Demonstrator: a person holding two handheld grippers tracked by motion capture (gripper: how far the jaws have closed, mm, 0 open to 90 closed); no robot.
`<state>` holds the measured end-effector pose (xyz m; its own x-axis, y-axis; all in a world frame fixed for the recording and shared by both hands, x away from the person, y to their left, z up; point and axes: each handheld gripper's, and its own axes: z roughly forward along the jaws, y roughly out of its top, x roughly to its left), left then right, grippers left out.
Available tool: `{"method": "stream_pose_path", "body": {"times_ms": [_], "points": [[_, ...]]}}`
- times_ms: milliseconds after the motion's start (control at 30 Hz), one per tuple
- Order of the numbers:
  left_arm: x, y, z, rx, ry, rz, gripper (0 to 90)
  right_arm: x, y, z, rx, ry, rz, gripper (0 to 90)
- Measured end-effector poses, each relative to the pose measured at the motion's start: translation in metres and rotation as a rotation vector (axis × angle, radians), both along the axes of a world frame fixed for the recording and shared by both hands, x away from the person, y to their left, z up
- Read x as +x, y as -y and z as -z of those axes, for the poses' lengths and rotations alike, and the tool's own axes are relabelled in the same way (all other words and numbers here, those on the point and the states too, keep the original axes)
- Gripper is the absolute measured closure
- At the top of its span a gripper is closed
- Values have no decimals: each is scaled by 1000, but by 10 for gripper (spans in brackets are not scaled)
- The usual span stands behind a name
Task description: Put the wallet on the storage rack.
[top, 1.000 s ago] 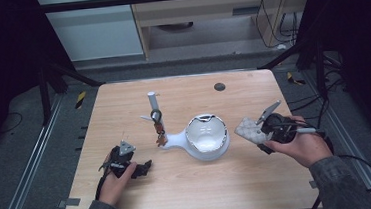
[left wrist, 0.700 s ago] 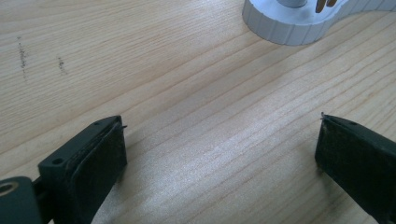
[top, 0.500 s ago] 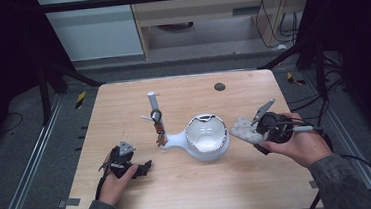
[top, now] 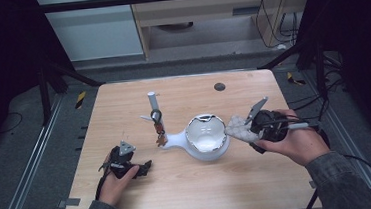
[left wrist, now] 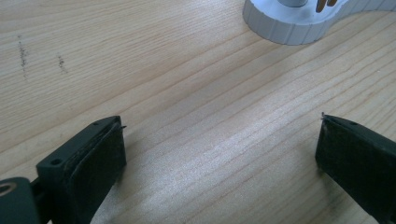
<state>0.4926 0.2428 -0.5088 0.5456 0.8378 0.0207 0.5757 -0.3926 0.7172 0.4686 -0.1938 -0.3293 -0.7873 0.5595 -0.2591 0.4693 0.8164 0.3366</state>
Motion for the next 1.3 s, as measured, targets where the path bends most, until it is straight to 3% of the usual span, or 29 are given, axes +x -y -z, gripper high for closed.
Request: {"method": "stream_pose_path", "body": {"times_ms": [767,1300], "points": [[0,0,0,4,0,3,11,-3,-39,-10,-49,6,-86,312],[0,0,0,2,1,2,11,1,-61,-6,-77,-9,-122,312]]}}
